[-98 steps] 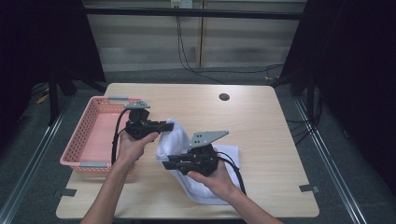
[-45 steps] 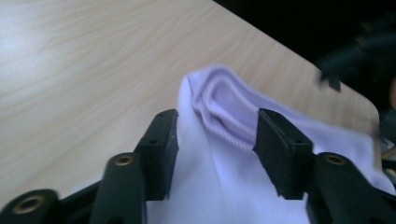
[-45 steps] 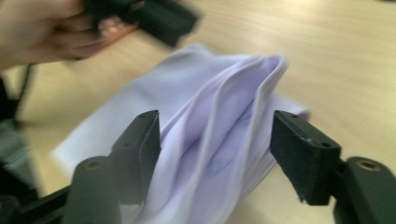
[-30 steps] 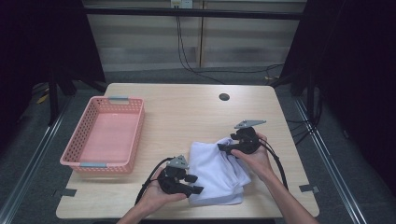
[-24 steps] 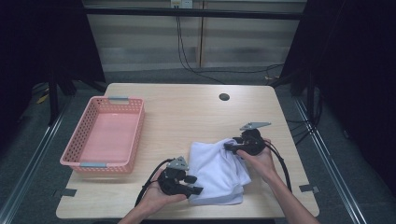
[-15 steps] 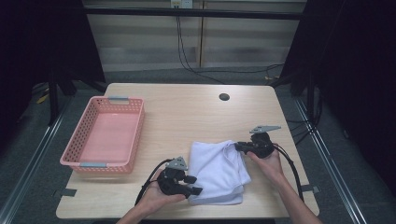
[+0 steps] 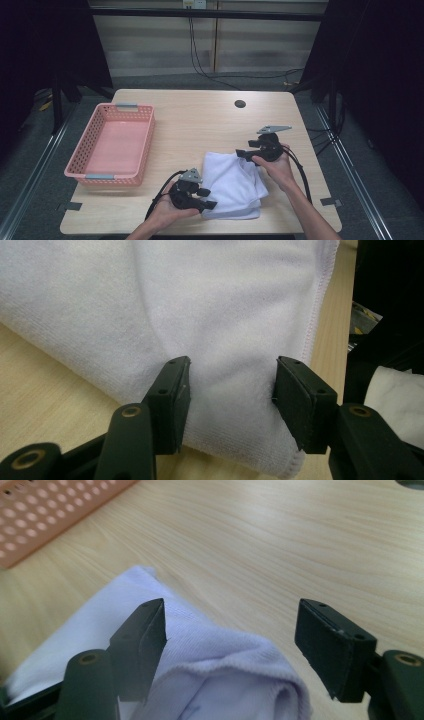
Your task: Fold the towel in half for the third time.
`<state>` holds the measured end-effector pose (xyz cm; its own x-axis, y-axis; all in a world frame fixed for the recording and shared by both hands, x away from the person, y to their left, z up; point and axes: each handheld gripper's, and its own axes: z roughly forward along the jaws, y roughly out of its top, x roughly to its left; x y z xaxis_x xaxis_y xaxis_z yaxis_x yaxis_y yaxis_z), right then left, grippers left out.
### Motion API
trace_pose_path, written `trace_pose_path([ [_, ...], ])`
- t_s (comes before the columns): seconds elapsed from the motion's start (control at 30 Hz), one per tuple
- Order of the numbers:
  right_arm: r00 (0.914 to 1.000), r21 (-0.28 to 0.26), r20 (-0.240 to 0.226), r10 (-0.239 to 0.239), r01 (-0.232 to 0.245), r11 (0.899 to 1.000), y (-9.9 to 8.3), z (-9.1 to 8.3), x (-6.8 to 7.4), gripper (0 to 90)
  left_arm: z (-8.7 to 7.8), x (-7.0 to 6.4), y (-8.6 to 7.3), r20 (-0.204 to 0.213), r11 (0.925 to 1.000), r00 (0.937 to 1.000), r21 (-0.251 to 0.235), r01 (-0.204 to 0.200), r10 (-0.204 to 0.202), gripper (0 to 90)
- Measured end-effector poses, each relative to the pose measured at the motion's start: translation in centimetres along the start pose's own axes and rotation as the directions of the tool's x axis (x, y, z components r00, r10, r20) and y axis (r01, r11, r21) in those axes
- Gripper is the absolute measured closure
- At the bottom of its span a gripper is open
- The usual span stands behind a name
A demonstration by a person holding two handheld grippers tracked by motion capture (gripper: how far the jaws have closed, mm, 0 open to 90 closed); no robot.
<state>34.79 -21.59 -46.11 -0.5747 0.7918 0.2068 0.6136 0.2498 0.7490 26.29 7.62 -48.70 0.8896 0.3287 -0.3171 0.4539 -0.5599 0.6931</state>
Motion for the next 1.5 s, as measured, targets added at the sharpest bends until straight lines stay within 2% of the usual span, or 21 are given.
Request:
trace_pose_path([
  [0.13,0.9998,0.064,0.016,-0.007,0.006,0.998,-1.1,1.1,-0.4,30.1,-0.2,0.0,-0.2,0.002,1.0,1.0,-0.002,0.002,-0.002,47.5],
  [0.27,0.9986,0.096,0.045,-0.029,0.025,0.995,-2.7,0.4,-1.5,31.2,-0.4,-0.1,-0.5,-0.013,0.9999,0.9999,-0.005,0.009,-0.009,46.7],
  [0.33,0.9981,0.113,0.053,-0.033,0.027,0.993,-3.4,-0.1,-2.4,30.9,-0.6,-0.3,-0.8,-0.036,0.9999,0.9994,0.017,0.002,-0.001,45.1],
  [0.4,0.999,0.108,0.044,-0.006,0.001,0.994,-3.7,-0.3,-3.0,38.5,-0.7,-0.3,-1.2,-0.066,0.9977,0.9978,0.067,0.009,-0.005,42.6],
  [0.43,0.9989,0.107,0.042,-0.022,0.017,0.994,-3.6,-0.3,-3.0,42.8,-0.6,-0.3,-1.3,-0.093,0.9958,0.9956,0.091,0.005,0.004,40.3],
  [0.47,0.9991,0.109,0.032,-0.029,0.025,0.994,-3.6,-0.3,-2.8,45.6,-0.9,-0.3,-1.5,-0.075,0.9969,0.9971,0.076,0.019,-0.013,40.0],
  [0.5,0.9985,0.111,0.03,-0.046,0.043,0.993,-3.6,-0.3,-2.7,45.2,-1.1,-0.5,-1.6,-0.073,0.9979,0.9967,0.052,0.038,-0.034,39.9],
  [0.53,0.9985,0.117,0.029,-0.047,0.044,0.992,-3.6,-0.3,-2.6,43.8,-1.4,-0.6,-1.7,-0.042,0.9989,0.9983,0.025,0.04,-0.039,40.3],
  [0.57,0.9986,0.12,0.02,-0.049,0.046,0.992,-3.7,-0.3,-2.7,40.6,-1.5,-0.8,-1.9,-0.054,0.999,0.9978,0.022,0.039,-0.038,40.6],
  [0.63,0.9995,0.102,0.015,-0.028,0.027,0.994,-3.5,-0.4,-2.8,31.4,-1.5,-1.1,-2.1,-0.022,0.9982,0.9984,0.027,0.054,-0.053,34.8],
  [0.67,0.9999,0.09,-0.003,-0.012,0.012,0.996,-3.4,-0.4,-2.9,29.8,-1.6,-1.2,-2.1,-0.026,0.9982,0.9987,0.04,0.045,-0.044,34.1],
  [0.73,0.9997,0.076,-0.02,-0.014,0.015,0.997,-3.2,-0.4,-2.8,24.6,-1.5,-1.6,-2.0,-0.037,0.9995,0.9991,0.024,0.021,-0.02,31.5],
  [0.8,0.9987,0.067,-0.051,0.001,0.002,0.998,-3.1,-0.3,-2.7,22.3,-1.3,-1.6,-1.9,-0.037,0.9997,0.9991,0.009,0.021,-0.02,29.0],
  [0.97,0.9984,0.157,-0.051,-0.024,0.031,0.987,-3.9,0.7,-2.4,17.5,-0.1,-1.1,-1.0,-0.048,0.9988,0.9979,0.021,0.044,-0.043,23.8],
  [1.13,0.9972,0.161,-0.064,-0.039,0.049,0.986,-4.0,0.7,-2.2,18.7,0.5,-1.6,-0.6,-0.068,0.9997,0.9976,0.02,0.016,-0.015,22.6],
  [1.23,0.9964,0.144,-0.072,-0.045,0.055,0.988,-4.0,0.7,-2.1,20.2,0.8,-1.6,-0.4,-0.069,0.9994,0.9974,0.027,0.024,-0.022,21.8],
  [1.27,0.9964,0.13,-0.07,-0.047,0.056,0.99,-4.0,0.7,-2.1,20.8,0.9,-1.6,-0.4,-0.071,0.9994,0.9975,0.032,0.011,-0.008,21.4],
  [1.4,0.9954,0.139,-0.071,-0.064,0.073,0.988,-4.1,1.0,-1.8,22.2,1.4,-2.1,-0.4,-0.104,0.9992,0.9945,0.038,-0.009,0.013,18.9],
  [1.43,0.9955,0.138,-0.066,-0.067,0.076,0.988,-4.1,1.1,-1.6,24.2,1.4,-2.3,-0.3,-0.143,0.9985,0.9893,0.049,-0.025,0.032,21.9],
  [1.47,0.995,0.134,-0.073,-0.068,0.078,0.988,-4.1,1.1,-1.5,27.5,1.5,-2.4,-0.3,-0.179,0.9964,0.9814,0.062,-0.058,0.069,30.9],
  [1.5,0.9949,0.133,-0.073,-0.07,0.079,0.988,-4.1,1.1,-1.5,29.2,1.5,-2.3,-0.3,-0.178,0.9951,0.9803,0.064,-0.075,0.086,37.6],
])
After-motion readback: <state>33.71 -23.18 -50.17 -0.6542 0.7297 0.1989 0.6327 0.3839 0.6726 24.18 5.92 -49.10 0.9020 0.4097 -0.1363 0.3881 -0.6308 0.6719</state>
